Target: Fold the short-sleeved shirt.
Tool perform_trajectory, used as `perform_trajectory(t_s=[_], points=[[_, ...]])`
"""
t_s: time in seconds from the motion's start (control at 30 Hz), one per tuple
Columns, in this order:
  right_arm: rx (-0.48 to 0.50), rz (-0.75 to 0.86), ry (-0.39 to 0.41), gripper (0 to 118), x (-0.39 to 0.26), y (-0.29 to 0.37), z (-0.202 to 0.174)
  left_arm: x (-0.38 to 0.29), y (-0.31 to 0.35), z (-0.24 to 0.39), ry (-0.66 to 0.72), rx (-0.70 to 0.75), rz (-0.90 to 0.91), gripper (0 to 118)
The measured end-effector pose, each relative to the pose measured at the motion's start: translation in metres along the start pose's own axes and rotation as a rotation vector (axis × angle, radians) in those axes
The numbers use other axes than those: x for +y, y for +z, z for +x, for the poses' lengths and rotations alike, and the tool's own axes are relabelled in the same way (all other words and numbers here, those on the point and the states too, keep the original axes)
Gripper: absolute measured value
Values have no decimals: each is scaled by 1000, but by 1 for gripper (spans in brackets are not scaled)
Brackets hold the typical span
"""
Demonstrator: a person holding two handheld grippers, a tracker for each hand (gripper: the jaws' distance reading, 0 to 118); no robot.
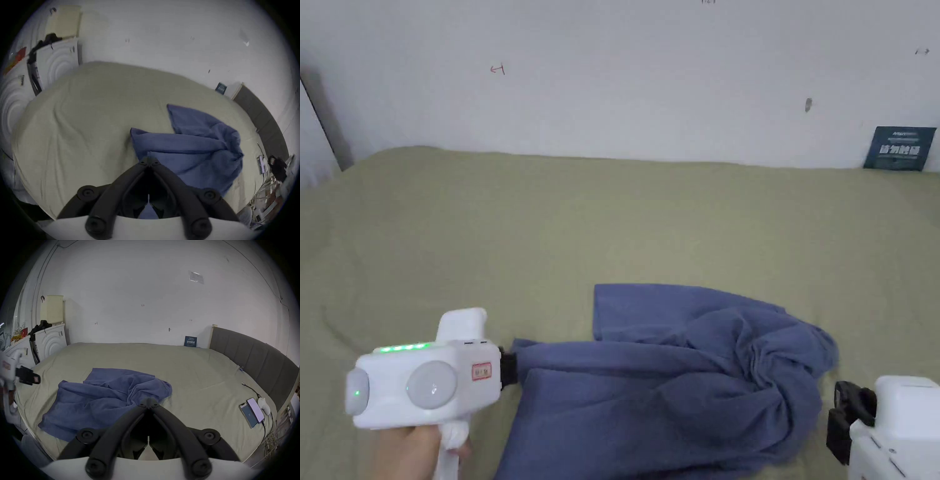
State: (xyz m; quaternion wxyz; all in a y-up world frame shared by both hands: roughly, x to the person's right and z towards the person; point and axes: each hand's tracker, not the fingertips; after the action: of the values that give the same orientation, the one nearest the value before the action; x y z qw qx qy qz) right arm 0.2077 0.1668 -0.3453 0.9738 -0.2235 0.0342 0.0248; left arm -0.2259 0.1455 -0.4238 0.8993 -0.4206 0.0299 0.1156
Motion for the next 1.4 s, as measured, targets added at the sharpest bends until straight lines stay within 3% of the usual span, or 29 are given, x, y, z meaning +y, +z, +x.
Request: perform_trajectory(t_s=[0.17,0.2,0.23,0.27,0.3,0.33,0.43,0.57,0.6,0.63,0.67,0.87,1.0,1.1,1.13,1.17,1.2,1.23,1.27,1.4], points=[[-19,-51,15,0,-8,-28,2,31,-61,-8,-46,58,-70,3],[-18,-61,17,0,-9,-34,3,37,-66,-7,-43,54,-68,21],[-25,-75,22,0,-12,-39,4,40,-73,-5,-51,51,-71,61],[-28,-81,22,0,-13,-43,5,45,-79,-7,-71,53,-96,117],[-29,-87,21,0,-14,-46,7,44,-89,-6,-83,65,-121,117],[-30,-94,16,0,-15,-49,8,43,-92,-2,-87,109,-66,109],[-35,-110,3,0,-19,-54,12,44,-115,-5,-107,131,-187,105],[-39,-140,-4,0,-19,-65,21,35,-124,7,-166,173,-210,77],[-41,-151,-11,0,-18,-70,24,36,-119,10,-196,166,-202,60],[-41,-158,-21,0,-17,-76,28,36,-116,12,-215,154,-189,23],[-45,-164,-22,0,-14,-82,31,37,-111,15,-245,172,-155,3],[-86,-213,-40,0,23,-148,64,38,-108,13,-200,108,-195,3],[-50,-351,-25,0,45,-211,88,34,-119,-1,-165,89,-194,3],[-17,-392,-72,2,50,-245,103,29,-121,4,-192,97,-177,3],[-20,-419,-95,20,50,-256,107,27,-121,3,-196,97,-177,3],[-38,-470,-106,81,49,-263,109,26,-121,2,-198,96,-172,3],[-20,-529,-123,118,44,-272,112,26,-121,3,-197,93,-170,3],[-6,-603,-112,113,37,-280,113,26,-121,2,-190,87,-169,3],[-15,-565,-86,103,56,-281,115,27,-121,-1,-178,83,-161,3],[-73,-560,-9,97,57,-244,88,27,-125,-4,-156,72,-163,3]])
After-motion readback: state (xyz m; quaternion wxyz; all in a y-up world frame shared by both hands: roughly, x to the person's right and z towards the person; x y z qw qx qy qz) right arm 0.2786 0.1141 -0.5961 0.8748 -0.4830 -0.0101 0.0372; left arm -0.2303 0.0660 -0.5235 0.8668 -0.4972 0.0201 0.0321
